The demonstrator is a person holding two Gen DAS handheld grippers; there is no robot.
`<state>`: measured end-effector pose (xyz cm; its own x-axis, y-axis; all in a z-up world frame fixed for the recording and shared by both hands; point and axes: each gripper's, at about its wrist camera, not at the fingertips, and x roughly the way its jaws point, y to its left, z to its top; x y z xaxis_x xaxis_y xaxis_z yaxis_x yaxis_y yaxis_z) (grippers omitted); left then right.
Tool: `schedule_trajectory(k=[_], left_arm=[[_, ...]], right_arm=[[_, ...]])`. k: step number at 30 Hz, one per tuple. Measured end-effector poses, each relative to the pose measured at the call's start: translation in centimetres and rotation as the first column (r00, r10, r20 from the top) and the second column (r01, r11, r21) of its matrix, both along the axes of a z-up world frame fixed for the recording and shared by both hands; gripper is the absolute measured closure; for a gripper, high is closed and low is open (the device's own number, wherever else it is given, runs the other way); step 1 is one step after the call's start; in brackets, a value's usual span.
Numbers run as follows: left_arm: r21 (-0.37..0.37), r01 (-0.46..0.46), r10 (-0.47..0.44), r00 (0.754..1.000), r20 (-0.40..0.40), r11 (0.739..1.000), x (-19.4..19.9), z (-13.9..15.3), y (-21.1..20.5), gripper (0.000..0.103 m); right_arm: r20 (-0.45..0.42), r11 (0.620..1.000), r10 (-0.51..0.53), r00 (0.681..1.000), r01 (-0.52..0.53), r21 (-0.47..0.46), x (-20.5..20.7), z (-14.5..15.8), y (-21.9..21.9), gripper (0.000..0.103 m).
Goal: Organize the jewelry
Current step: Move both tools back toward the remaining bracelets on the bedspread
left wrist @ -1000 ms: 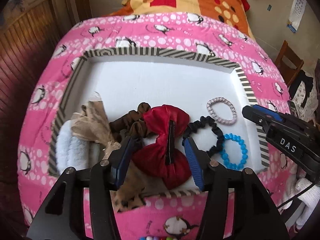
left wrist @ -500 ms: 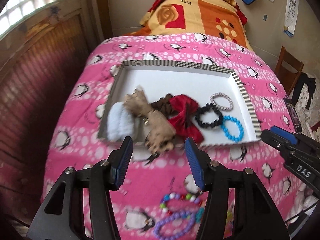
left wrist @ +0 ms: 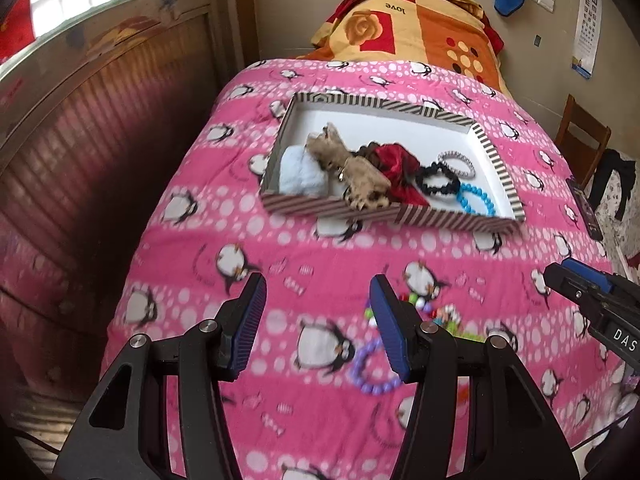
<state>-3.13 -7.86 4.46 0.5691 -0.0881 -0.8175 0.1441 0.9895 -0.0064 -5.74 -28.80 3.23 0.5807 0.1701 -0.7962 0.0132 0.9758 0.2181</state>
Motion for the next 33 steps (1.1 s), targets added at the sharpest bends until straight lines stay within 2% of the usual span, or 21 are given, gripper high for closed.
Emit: schedule_trajectory(k=[15, 21, 33], left_arm=[[0.002, 0.01, -0.011, 1.0, 0.022, 1.0, -4.8, -0.1, 1.5, 0.049], [0.005, 0.026, -0.026, 0.999, 0.036, 1.0, -5.8, 0.2, 1.5, 0.049], [-0.002, 0.025, -0.025, 0.999, 0.035, 1.0, -6.6, 0.5, 2.3, 0.049]], right_arm=[[-0.003, 1.0, 0.004, 1.0, -0.004, -0.012, -4.8, -0.3, 2.3, 0.061], [0.014, 1.0, 0.006, 1.0, -0.006, -0.015, -5.7, 0.2, 3.0, 0.053], [0.02, 0.999, 0.022, 1.0, -0.022, -0.031, -6.3, 0.7, 4.3, 0.051]])
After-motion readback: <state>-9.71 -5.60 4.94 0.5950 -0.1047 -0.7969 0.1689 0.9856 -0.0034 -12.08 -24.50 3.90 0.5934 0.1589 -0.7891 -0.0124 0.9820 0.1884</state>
